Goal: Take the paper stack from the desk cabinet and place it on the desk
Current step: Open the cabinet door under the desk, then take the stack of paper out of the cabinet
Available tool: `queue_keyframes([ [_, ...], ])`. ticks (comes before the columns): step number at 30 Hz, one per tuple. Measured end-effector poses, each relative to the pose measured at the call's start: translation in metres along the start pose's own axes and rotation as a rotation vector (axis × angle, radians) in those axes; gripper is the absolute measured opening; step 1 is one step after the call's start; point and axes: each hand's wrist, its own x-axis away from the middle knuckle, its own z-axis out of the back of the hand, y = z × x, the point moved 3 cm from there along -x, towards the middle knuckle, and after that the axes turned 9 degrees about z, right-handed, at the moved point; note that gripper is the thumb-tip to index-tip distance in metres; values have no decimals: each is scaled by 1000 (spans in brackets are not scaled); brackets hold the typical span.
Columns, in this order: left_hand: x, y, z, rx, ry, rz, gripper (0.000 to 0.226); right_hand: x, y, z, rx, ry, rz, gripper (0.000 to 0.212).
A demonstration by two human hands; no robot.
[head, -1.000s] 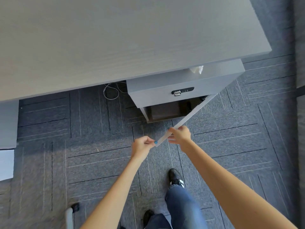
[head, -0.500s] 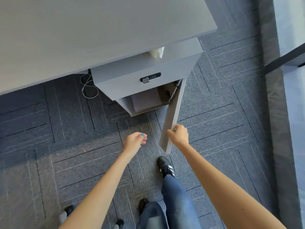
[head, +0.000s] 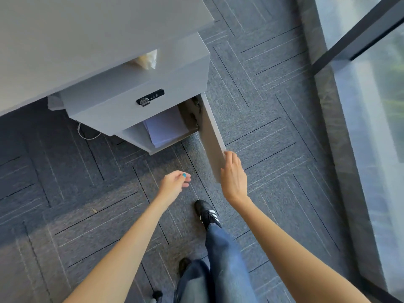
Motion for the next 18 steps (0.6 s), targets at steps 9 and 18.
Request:
queue_keyframes([
  [9, -10, -2, -15, -41, -10, -31, 30, 3, -13, -22, 16, -84, 279, 50],
  [18, -88, -13, -5, 13, 53, -102, 28, -51, -24, -86, -106, -103, 326, 33],
])
